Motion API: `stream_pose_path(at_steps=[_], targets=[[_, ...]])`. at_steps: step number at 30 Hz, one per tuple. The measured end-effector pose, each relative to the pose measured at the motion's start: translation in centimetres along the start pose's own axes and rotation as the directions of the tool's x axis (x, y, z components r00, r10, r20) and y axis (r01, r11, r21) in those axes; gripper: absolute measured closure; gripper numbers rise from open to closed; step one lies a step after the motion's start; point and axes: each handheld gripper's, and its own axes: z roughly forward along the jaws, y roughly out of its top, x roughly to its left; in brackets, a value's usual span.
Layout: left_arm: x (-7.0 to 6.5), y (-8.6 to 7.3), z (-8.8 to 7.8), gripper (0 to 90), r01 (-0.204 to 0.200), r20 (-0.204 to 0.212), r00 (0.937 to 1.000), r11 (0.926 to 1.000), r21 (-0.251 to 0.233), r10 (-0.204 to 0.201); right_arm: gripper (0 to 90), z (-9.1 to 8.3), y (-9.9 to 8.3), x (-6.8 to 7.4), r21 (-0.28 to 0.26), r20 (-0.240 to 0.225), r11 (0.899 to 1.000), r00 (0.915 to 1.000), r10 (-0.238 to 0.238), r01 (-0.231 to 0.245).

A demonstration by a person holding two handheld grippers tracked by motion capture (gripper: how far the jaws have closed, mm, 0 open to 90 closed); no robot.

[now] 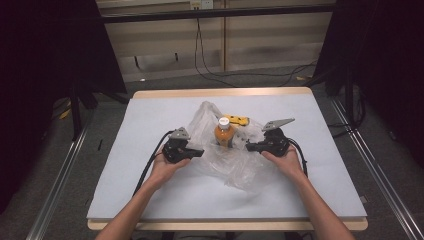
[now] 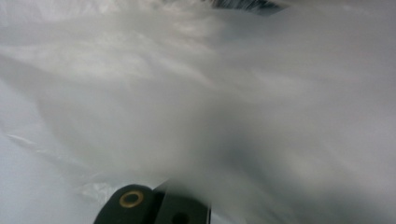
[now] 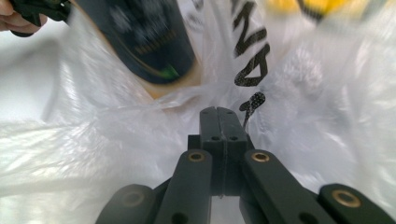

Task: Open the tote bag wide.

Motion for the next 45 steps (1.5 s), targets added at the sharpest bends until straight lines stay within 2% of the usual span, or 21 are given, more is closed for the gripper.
stream_pose_path(at_steps=[2, 4, 8, 11, 13, 15, 17, 18, 21, 23, 26, 29, 31, 34, 36, 37, 40, 41, 43, 44, 45], targets=[[-0.6, -0.1, -1.5, 90.0, -0.006, -0.008, 1.0000, 0.9997, -0.023, 0.005, 90.0, -1.0, 0.5, 0.3, -0.023, 0.005, 1.000, 1.0000, -0.006, 0.006], [-1.0, -0.2, -2.6, 90.0, -0.023, 0.004, 0.9997, 0.9979, -0.060, 0.023, 90.0, -1.9, 0.8, 0.6, -0.056, 0.003, 0.998, 1.0000, -0.010, 0.010], [-2.0, 0.3, -4.0, 90.0, -0.034, 0.016, 0.9992, 0.9920, -0.122, 0.036, 90.0, -3.4, 1.6, 1.4, -0.104, -0.013, 0.994, 0.9997, -0.019, 0.018], [-3.1, 1.5, -4.0, 90.0, -0.068, 0.036, 0.9966, 0.9881, -0.138, 0.074, 90.0, -4.0, 2.4, 2.3, -0.139, -0.036, 0.990, 0.9987, -0.036, 0.031], [-3.6, 2.5, -3.7, 90.0, -0.076, 0.049, 0.9952, 0.9849, -0.155, 0.084, 90.0, -4.0, 3.1, 2.9, -0.146, -0.058, 0.988, 0.9969, -0.053, 0.044], [-3.7, 3.5, -3.4, 90.0, -0.093, 0.039, 0.9942, 0.9834, -0.156, 0.101, 90.0, -3.6, 3.8, 3.5, -0.142, -0.079, 0.988, 0.9941, -0.075, 0.063], [-3.0, 4.3, -2.8, 90.0, -0.066, 0.028, 0.9970, 0.9826, -0.174, 0.072, 90.0, -3.0, 4.3, 4.2, -0.132, -0.101, 0.987, 0.9897, -0.102, 0.088], [-2.4, 4.7, -2.2, 90.0, -0.045, 0.019, 0.9986, 0.9854, -0.164, 0.049, 90.0, -2.7, 4.4, 4.5, -0.127, -0.116, 0.987, 0.9873, -0.109, 0.094], [-0.9, 5.4, -0.6, 90.0, -0.021, -0.007, 0.9998, 0.9890, -0.146, 0.020, 90.0, -1.3, 4.4, 4.9, -0.085, -0.133, 0.990, 0.9834, -0.123, 0.113], [0.1, 5.8, 0.7, 90.0, 0.012, -0.008, 0.9999, 0.9915, -0.130, -0.013, 90.0, -0.3, 4.0, 4.7, -0.048, -0.126, 0.992, 0.9848, -0.120, 0.115], [1.0, 5.9, 3.0, 90.0, 0.014, -0.016, 0.9998, 0.9974, -0.071, -0.015, 90.0, 1.1, 3.4, 3.8, -0.016, -0.124, 0.996, 0.9879, -0.093, 0.092], [1.4, 5.3, 4.9, 90.0, 0.024, -0.007, 0.9997, 0.9993, -0.028, -0.024, 90.0, 2.1, 2.8, 2.9, 0.012, -0.115, 0.997, 0.9906, -0.073, 0.075], [1.5, 4.7, 5.6, 90.0, 0.023, -0.012, 0.9997, 0.9997, 0.011, -0.023, 90.0, 2.4, 2.2, 2.3, 0.036, -0.090, 0.998, 0.9943, -0.057, 0.060], [1.6, 3.6, 6.1, 90.0, 0.001, -0.008, 1.0000, 0.9981, 0.062, 0.000, 90.0, 2.6, 1.2, 1.5, 0.079, -0.076, 0.995, 0.9959, -0.048, 0.054], [1.5, 3.1, 6.0, 90.0, -0.048, -0.003, 0.9988, 0.9901, 0.132, 0.049, 90.0, 2.7, 0.6, 1.3, 0.125, -0.052, 0.991, 0.9973, -0.051, 0.057], [1.1, 2.8, 5.9, 90.0, -0.073, 0.001, 0.9973, 0.9815, 0.177, 0.074, 90.0, 2.9, 0.5, 1.1, 0.149, -0.040, 0.987, 0.9978, -0.054, 0.059], [0.2, 2.4, 5.2, 90.0, -0.108, 0.004, 0.9940, 0.9741, 0.199, 0.109, 90.0, 3.2, 0.5, 0.4, 0.155, -0.037, 0.987, 0.9987, -0.036, 0.041], [-0.1, 2.3, 4.9, 90.0, -0.137, 0.007, 0.9903, 0.9655, 0.221, 0.139, 90.0, 3.3, 0.7, 0.3, 0.158, -0.033, 0.987, 0.9988, -0.036, 0.040], [-0.7, 2.0, 4.5, 90.0, -0.171, 0.012, 0.9849, 0.9571, 0.234, 0.173, 90.0, 3.7, 1.2, 0.1, 0.178, -0.046, 0.983, 0.9982, -0.038, 0.045], [-1.0, 2.0, 4.2, 90.0, -0.194, 0.008, 0.9801, 0.9480, 0.252, 0.198, 90.0, 4.0, 1.6, 0.1, 0.184, -0.047, 0.981, 0.9978, -0.047, 0.055], [-1.4, 1.9, 4.2, 90.0, -0.182, 0.016, 0.9829, 0.9523, 0.245, 0.183, 90.0, 4.2, 1.9, 0.1, 0.191, -0.057, 0.980, 0.9972, -0.048, 0.058]])
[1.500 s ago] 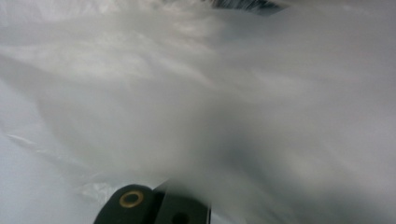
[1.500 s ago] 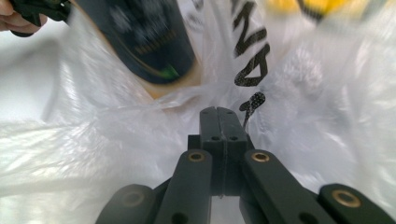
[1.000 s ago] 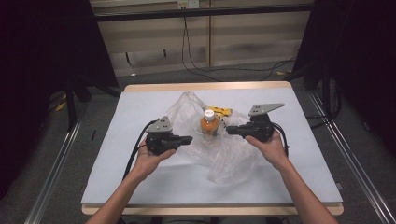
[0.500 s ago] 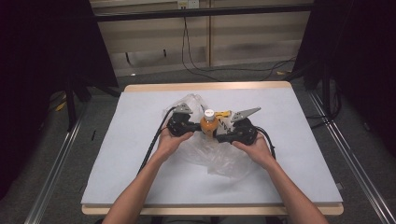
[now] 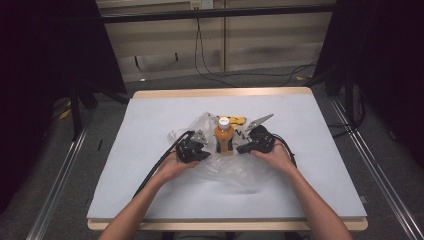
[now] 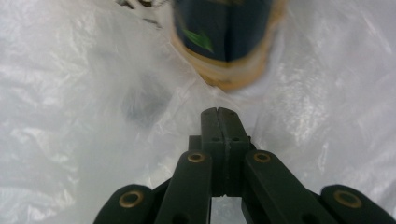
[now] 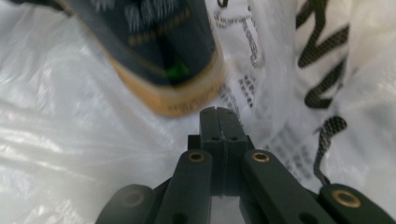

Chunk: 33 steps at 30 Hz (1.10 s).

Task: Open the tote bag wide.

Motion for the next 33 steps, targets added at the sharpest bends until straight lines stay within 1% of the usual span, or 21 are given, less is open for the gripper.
stream_pose_path(at_steps=[1, 2, 3, 6, 9, 11, 14, 15, 16, 17, 18, 19, 21, 22, 24, 26, 28, 30, 31, 32, 33], targets=[[-0.4, 0.0, -0.1, 90.0, -0.003, -0.001, 1.0000, 1.0000, -0.004, 0.003, 90.0, 0.2, 0.5, -0.1, 0.009, -0.011, 1.000, 0.9999, -0.008, 0.008], [-0.7, 0.1, -0.3, 90.0, -0.027, -0.003, 0.9996, 0.9996, -0.005, 0.027, 90.0, 0.4, 0.9, -0.2, 0.017, -0.020, 1.000, 0.9998, -0.007, 0.007], [-1.1, 0.4, -0.6, 90.0, -0.034, 0.015, 0.9993, 0.9993, -0.014, 0.035, 90.0, 0.7, 1.3, -0.4, 0.032, -0.022, 0.999, 0.9996, -0.017, 0.018], [-2.0, 1.0, -0.8, 90.0, -0.063, 0.027, 0.9976, 0.9979, -0.013, 0.064, 90.0, 1.3, 2.1, -1.4, 0.056, -0.033, 0.998, 0.9994, -0.005, 0.007], [-2.8, 1.2, -0.2, 90.0, -0.083, 0.053, 0.9952, 0.9965, 0.013, 0.082, 90.0, 1.7, 2.7, -2.0, 0.066, -0.050, 0.998, 0.9987, 0.010, -0.007], [-3.2, 1.2, 0.0, 90.0, -0.088, 0.069, 0.9939, 0.9955, 0.033, 0.086, 90.0, 1.9, 3.3, -2.2, 0.081, -0.027, 0.997, 0.9996, -0.004, 0.006], [-4.8, 1.0, 0.0, 90.0, -0.114, 0.094, 0.9896, 0.9918, 0.058, 0.109, 90.0, 2.2, 3.7, -2.5, 0.096, -0.038, 0.995, 0.9992, 0.009, -0.005], [-5.2, 1.0, -0.2, 90.0, -0.125, 0.112, 0.9869, 0.9896, 0.072, 0.116, 90.0, 2.2, 3.9, -2.5, 0.102, -0.026, 0.995, 0.9995, 0.020, -0.017], [-5.9, 1.0, -0.4, 90.0, -0.147, 0.108, 0.9846, 0.9857, 0.083, 0.137, 90.0, 2.3, 4.2, -2.7, 0.107, -0.008, 0.994, 0.9998, 0.018, -0.017], [-6.9, 0.9, -0.6, 90.0, -0.174, 0.119, 0.9796, 0.9801, 0.096, 0.162, 90.0, 2.4, 4.4, -2.9, 0.110, -0.003, 0.994, 0.9998, 0.021, -0.020], [-6.9, 0.9, -0.6, 90.0, -0.174, 0.119, 0.9796, 0.9801, 0.096, 0.162, 90.0, 2.6, 4.6, -3.1, 0.108, -0.005, 0.994, 0.9996, 0.029, -0.028], [-8.1, 0.8, -0.7, 90.0, -0.184, 0.116, 0.9783, 0.9775, 0.103, 0.172, 90.0, 2.7, 4.8, -3.3, 0.113, -0.003, 0.993, 0.9996, 0.027, -0.027], [-9.3, 0.8, -1.0, 90.0, -0.221, 0.133, 0.9694, 0.9691, 0.109, 0.206, 90.0, 2.8, 5.2, -3.6, 0.117, 0.025, 0.993, 0.9993, 0.029, -0.032], [-9.9, 0.7, -1.0, 90.0, -0.225, 0.135, 0.9683, 0.9679, 0.111, 0.210, 90.0, 2.9, 5.4, -3.9, 0.114, 0.043, 0.993, 0.9984, 0.036, -0.040], [-10.8, 0.6, -1.2, 90.0, -0.246, 0.159, 0.9608, 0.9629, 0.111, 0.227, 90.0, 3.0, 5.6, -4.4, 0.101, 0.056, 0.993, 0.9968, 0.057, -0.062], [-11.8, 0.4, -1.5, 90.0, -0.257, 0.162, 0.9579, 0.9599, 0.113, 0.237, 90.0, 3.1, 5.8, -5.0, 0.083, 0.079, 0.993, 0.9934, 0.083, -0.089], [-13.0, 0.2, -1.8, 90.0, -0.282, 0.178, 0.9492, 0.9525, 0.115, 0.260, 90.0, 3.2, 5.9, -5.6, 0.066, 0.100, 0.991, 0.9891, 0.108, -0.115], [-13.8, 0.0, -2.0, 90.0, -0.296, 0.181, 0.9450, 0.9475, 0.120, 0.273, 90.0, 3.2, 6.0, -6.2, 0.050, 0.115, 0.991, 0.9862, 0.119, -0.126], [-14.0, 0.0, -2.0, 90.0, -0.310, 0.195, 0.9387, 0.9438, 0.116, 0.284, 90.0, 3.2, 6.1, -6.4, 0.044, 0.133, 0.990, 0.9830, 0.127, -0.134], [-14.3, -0.1, -2.1, 90.0, -0.301, 0.190, 0.9418, 0.9471, 0.111, 0.277, 90.0, 3.2, 6.2, -6.5, 0.046, 0.160, 0.990, 0.9794, 0.123, -0.132], [-14.5, -0.2, -2.1, 90.0, -0.304, 0.184, 0.9420, 0.9461, 0.112, 0.281, 90.0, 3.2, 6.3, -6.7, 0.046, 0.180, 0.990, 0.9764, 0.120, -0.130]])
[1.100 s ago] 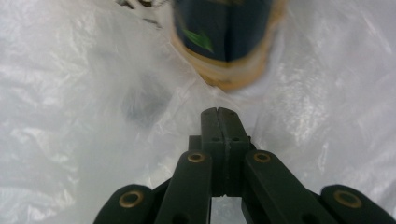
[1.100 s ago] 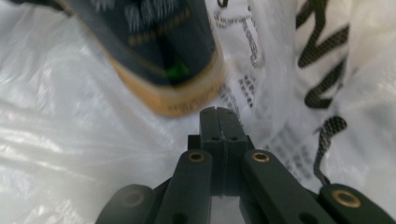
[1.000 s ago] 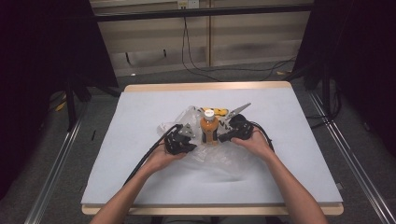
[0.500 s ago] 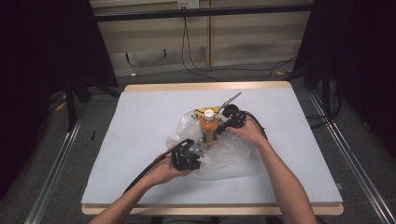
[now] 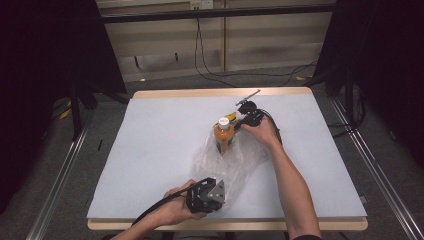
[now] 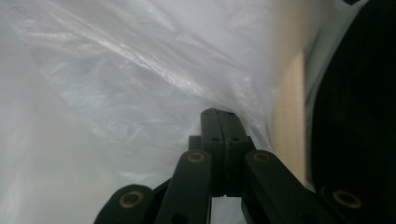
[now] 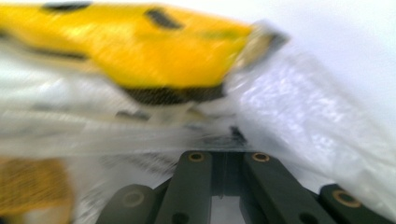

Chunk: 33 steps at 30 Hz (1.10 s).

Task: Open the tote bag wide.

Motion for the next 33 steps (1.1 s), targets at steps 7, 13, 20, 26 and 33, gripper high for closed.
stream_pose_path(at_steps=[7, 13, 20, 26, 33], targets=[[-1.2, -0.1, -0.1, 90.0, -0.025, 0.014, 0.9996, 0.9996, -0.010, 0.025, 90.0, 0.3, 0.5, -0.8, -0.017, 0.059, 0.999, 0.9972, 0.047, -0.047], [-1.6, -0.3, -0.2, 90.0, -0.037, 0.035, 0.9987, 0.9992, -0.014, 0.038, 90.0, 0.5, 0.7, -1.2, -0.031, 0.134, 0.997, 0.9880, 0.076, -0.072], [-0.4, -0.8, -0.6, 90.0, 0.039, 0.072, 0.9968, 0.9980, -0.050, -0.035, 90.0, 0.3, 0.6, -1.2, -0.040, 0.115, 0.997, 0.9911, 0.068, -0.064], [2.0, -1.5, -2.0, 90.0, 0.130, 0.036, 0.9914, 0.9798, -0.152, -0.126, 90.0, -1.8, -0.5, -0.5, -0.138, 0.001, 0.989, 0.9985, 0.055, -0.054], [4.4, -2.5, -4.3, 90.0, 0.203, 0.014, 0.9781, 0.9399, -0.274, -0.208, 90.0, -5.2, -1.3, 0.9, -0.228, -0.052, 0.974, 0.9987, -0.004, -0.008]])
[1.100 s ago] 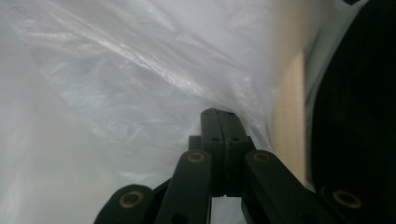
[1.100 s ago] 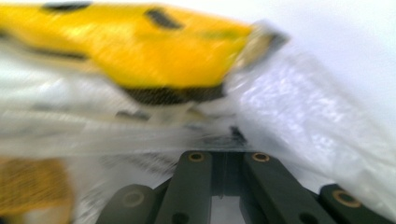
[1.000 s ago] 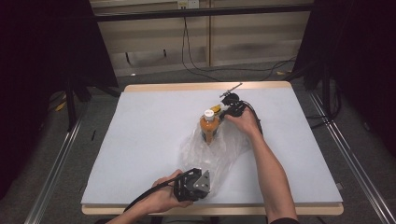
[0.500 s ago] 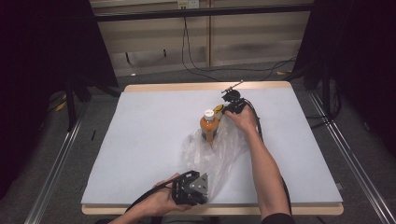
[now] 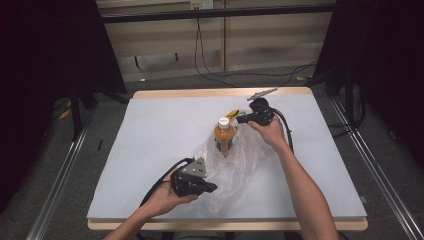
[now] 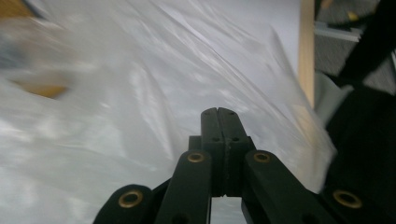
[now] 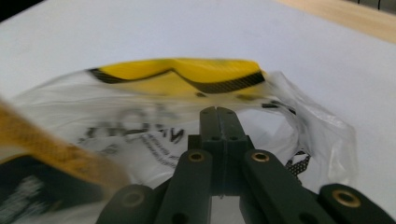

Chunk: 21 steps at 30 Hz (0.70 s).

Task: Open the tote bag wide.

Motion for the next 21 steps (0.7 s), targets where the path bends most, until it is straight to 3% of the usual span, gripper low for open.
stream_pose_path(at_steps=[3, 5, 7, 11, 13, 17, 21], targets=[[0.5, 0.4, -0.8, 90.0, 0.022, -0.015, 0.9996, 0.9988, -0.043, -0.022, 90.0, -1.5, -0.1, 0.7, -0.037, -0.025, 0.999, 0.9997, -0.006, 0.005], [1.0, 1.0, -1.5, 90.0, 0.023, -0.035, 0.9991, 0.9985, -0.050, -0.024, 90.0, -2.3, 0.0, 1.1, -0.053, -0.029, 0.998, 0.9990, -0.035, 0.033], [1.5, 1.4, -1.9, 90.0, 0.028, -0.044, 0.9985, 0.9959, -0.085, -0.032, 90.0, -3.3, 0.3, 1.8, -0.072, -0.069, 0.997, 0.9967, -0.042, 0.037], [2.8, 2.3, -2.6, 90.0, 0.048, -0.063, 0.9964, 0.9906, -0.128, -0.057, 90.0, -4.3, 0.4, 4.1, -0.026, -0.093, 0.993, 0.9885, -0.119, 0.117], [3.0, 2.7, -3.1, 90.0, 0.059, -0.063, 0.9956, 0.9855, -0.159, -0.069, 90.0, -4.9, 0.0, 5.0, -0.031, -0.103, 0.991, 0.9859, -0.132, 0.129], [3.1, 3.8, -3.5, 90.0, 0.007, -0.092, 0.9956, 0.9891, -0.147, -0.021, 90.0, -6.4, -1.1, 6.3, -0.058, -0.158, 0.988, 0.9759, -0.151, 0.144], [3.9, 4.4, -2.5, 90.0, 0.028, -0.090, 0.9951, 0.9896, -0.141, -0.041, 90.0, -6.8, -2.1, 7.9, -0.050, -0.204, 0.986, 0.9644, -0.169, 0.162]])
